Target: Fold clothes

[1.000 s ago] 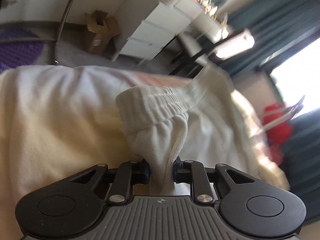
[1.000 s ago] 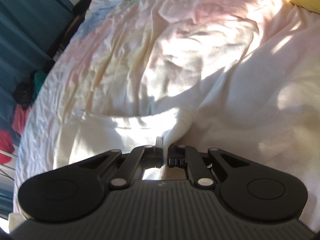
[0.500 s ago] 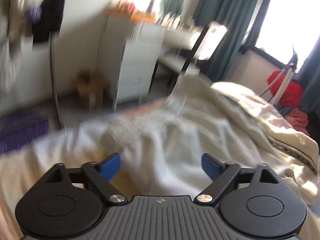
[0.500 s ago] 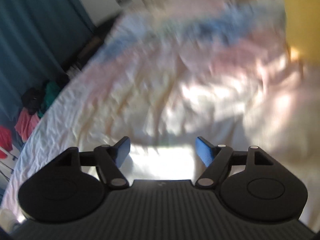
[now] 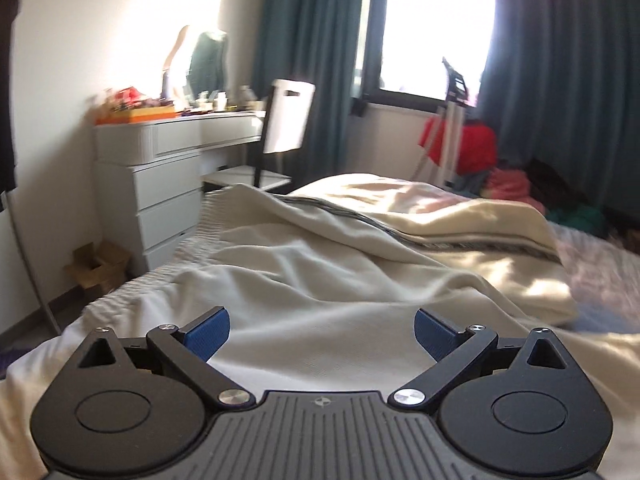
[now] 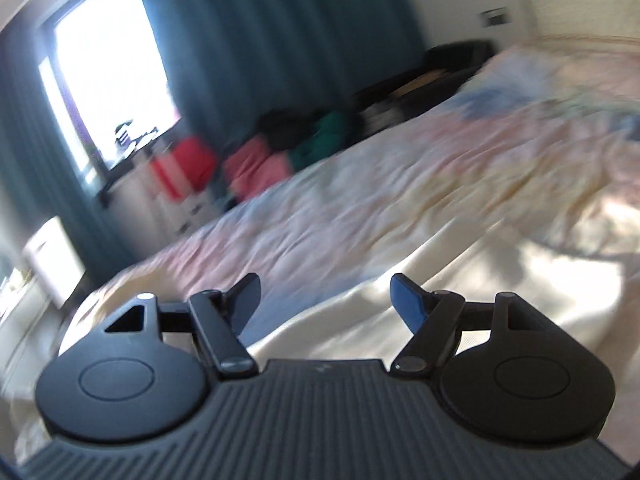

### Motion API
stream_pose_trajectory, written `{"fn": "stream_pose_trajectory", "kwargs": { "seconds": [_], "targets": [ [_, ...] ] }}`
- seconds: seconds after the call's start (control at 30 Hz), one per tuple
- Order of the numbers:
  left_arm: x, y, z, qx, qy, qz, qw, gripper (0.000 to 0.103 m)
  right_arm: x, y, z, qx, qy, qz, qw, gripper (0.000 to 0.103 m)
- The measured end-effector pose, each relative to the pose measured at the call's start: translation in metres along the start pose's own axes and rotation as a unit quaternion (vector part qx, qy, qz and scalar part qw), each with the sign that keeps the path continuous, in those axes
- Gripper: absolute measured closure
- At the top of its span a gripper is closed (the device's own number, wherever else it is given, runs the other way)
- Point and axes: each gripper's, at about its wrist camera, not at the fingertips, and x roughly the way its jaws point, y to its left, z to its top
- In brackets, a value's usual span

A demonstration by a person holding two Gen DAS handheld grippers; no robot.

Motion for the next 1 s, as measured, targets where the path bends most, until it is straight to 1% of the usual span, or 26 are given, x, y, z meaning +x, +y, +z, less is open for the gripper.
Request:
{"fn": "stream_pose_trajectory", "kwargs": {
  "seconds": [0.07,0.1,0.17,0.23,0.3,0.37,0.47,0.57,0.63,0.7,0.77,0.8,0.87,0.9,0.97,1.0],
  "targets": [
    [0.004,-0.020,-0.007,0.038,0.000,-0.022,0.9990,0.003,0.002,0.015,-0.007,-0.033,0.016,0.014,0.999,0.029],
    [0.005,-0.030,-0.011,0.058,0.000,-0.033,0.9978,0.003,0.002,0.019,-0.008,-0.042,0.017,0.018,0.999,0.029],
    [0.009,-0.049,-0.018,0.097,0.001,-0.056,0.9938,0.004,0.000,0.025,-0.008,-0.045,0.012,0.027,0.999,0.029],
    [0.016,-0.071,-0.023,0.130,0.004,-0.078,0.9885,0.007,-0.002,0.025,-0.006,-0.033,0.006,0.028,0.999,0.029],
    [0.024,-0.096,-0.024,0.163,0.006,-0.098,0.9817,0.010,-0.001,0.020,-0.004,-0.013,0.004,0.024,1.000,0.029],
    [0.034,-0.123,-0.023,0.196,0.003,-0.122,0.9731,0.013,0.003,0.014,-0.003,0.008,0.006,0.021,1.000,0.029],
    [0.057,-0.174,-0.019,0.241,-0.013,-0.149,0.9588,0.014,0.016,0.003,-0.004,0.031,0.018,0.014,0.999,0.029],
    [0.090,-0.230,-0.012,0.262,-0.014,-0.163,0.9510,0.014,0.032,-0.005,-0.010,0.048,0.036,0.006,0.998,0.029],
    [0.114,-0.266,-0.005,0.267,-0.006,-0.162,0.9498,0.014,0.044,-0.011,-0.012,0.060,0.047,-0.003,0.997,0.029],
    [0.143,-0.299,0.000,0.265,0.011,-0.152,0.9521,0.014,0.058,-0.016,-0.016,0.071,0.058,-0.013,0.996,0.029],
    [0.173,-0.329,0.001,0.269,0.029,-0.121,0.9550,0.014,0.071,-0.019,-0.018,0.075,0.064,-0.017,0.995,0.029],
    [0.189,-0.341,0.001,0.280,0.041,-0.099,0.9541,0.016,0.077,-0.020,-0.019,0.074,0.065,-0.019,0.995,0.029],
    [0.216,-0.358,-0.001,0.303,0.064,-0.057,0.9490,0.034,0.090,-0.017,-0.023,0.057,0.064,-0.026,0.996,0.029],
    [0.226,-0.362,0.000,0.310,0.073,-0.043,0.9469,0.051,0.096,-0.015,-0.026,0.050,0.069,-0.027,0.996,0.029],
    [0.226,-0.349,0.014,0.278,0.075,-0.067,0.9554,0.072,0.108,-0.012,-0.030,0.037,0.078,-0.029,0.996,0.029],
    [0.227,-0.343,0.022,0.262,0.075,-0.078,0.9590,0.083,0.112,-0.012,-0.032,0.037,0.083,-0.027,0.995,0.029]
  ]
}}
